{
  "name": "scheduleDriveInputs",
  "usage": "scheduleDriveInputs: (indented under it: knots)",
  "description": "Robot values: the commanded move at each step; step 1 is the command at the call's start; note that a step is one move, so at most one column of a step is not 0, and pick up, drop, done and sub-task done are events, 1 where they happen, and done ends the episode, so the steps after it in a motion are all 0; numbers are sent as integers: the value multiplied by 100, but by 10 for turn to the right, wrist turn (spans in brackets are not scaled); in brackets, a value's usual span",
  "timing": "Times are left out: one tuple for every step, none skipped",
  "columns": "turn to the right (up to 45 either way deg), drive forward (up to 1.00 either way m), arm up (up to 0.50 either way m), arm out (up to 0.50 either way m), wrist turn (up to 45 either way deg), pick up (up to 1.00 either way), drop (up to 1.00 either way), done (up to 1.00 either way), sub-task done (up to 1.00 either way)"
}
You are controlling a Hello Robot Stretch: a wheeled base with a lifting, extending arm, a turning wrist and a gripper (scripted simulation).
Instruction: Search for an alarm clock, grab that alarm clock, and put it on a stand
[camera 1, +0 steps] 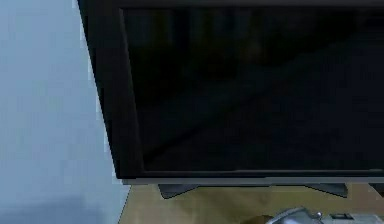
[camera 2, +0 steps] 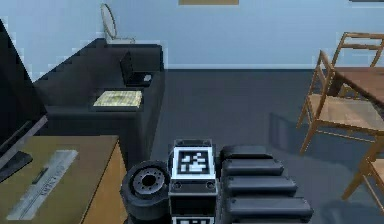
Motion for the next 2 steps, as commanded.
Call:
scheduleDriveInputs:
  knots:
    - [-30,0,0,0,0,0,0,0,0]
    - [360,0,0,0,0,0,0,0,0]
